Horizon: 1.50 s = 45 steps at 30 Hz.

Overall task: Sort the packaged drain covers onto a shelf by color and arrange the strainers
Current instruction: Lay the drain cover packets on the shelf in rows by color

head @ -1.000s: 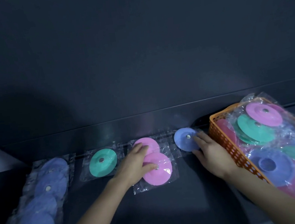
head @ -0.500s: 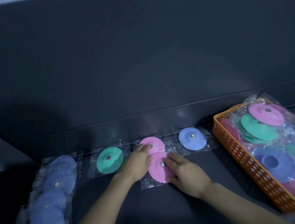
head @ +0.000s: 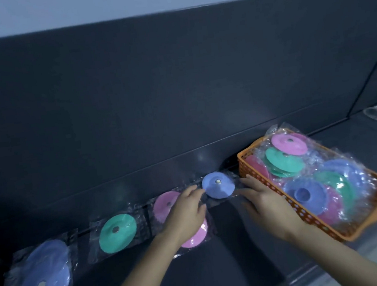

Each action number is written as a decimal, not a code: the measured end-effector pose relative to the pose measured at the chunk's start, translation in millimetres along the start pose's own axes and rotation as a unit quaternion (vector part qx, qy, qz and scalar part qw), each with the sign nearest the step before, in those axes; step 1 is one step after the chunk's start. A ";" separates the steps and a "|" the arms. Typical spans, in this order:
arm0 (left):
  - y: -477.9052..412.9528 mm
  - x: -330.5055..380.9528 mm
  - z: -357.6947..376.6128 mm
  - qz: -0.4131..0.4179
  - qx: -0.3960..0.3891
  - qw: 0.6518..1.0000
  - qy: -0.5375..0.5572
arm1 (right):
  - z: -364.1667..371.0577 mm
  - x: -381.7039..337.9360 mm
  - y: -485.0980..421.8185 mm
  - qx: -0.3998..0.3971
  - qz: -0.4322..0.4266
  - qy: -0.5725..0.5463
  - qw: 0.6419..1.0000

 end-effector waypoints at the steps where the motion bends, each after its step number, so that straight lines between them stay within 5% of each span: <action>1: -3.0 8.0 0.5 -0.005 0.006 1.000 0.025 | -7.3 2.0 3.7 0.004 -0.005 0.014 1.000; 13: -56.2 116.8 56.2 -0.064 -0.115 0.980 0.149 | -73.9 97.2 17.6 0.038 0.110 0.050 0.992; 22: -92.7 165.5 81.7 -0.130 -0.014 0.970 0.204 | -83.4 208.4 9.4 -0.107 0.109 0.120 0.981; 28: -105.6 182.5 92.2 -0.165 0.006 0.969 0.183 | -92.0 231.4 8.0 -0.113 0.086 0.086 0.986; 33: -98.9 216.0 66.6 -0.116 0.184 0.972 0.089 | -96.5 237.4 10.1 -0.113 0.069 0.016 0.991; 35: -106.0 222.0 71.9 -0.147 0.165 0.965 0.143 | -100.1 239.7 11.3 -0.091 0.077 -0.027 0.993; 39: -120.7 220.7 93.8 -0.291 0.030 0.899 0.327 | -119.3 246.8 10.6 -0.010 0.111 -0.110 0.988; 45: -129.1 223.0 110.3 -0.388 0.122 0.799 0.442 | -146.2 246.8 17.5 0.058 0.051 -0.097 0.992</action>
Point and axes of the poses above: each hand's wrist, its own y-axis away from the middle knuckle, its own z-axis out of the palm, x = y × z, the point moved 7 cm from there along -y, towards the middle knuckle, and after that the axes turned 8 degrees about -y, right-handed, at the moved point
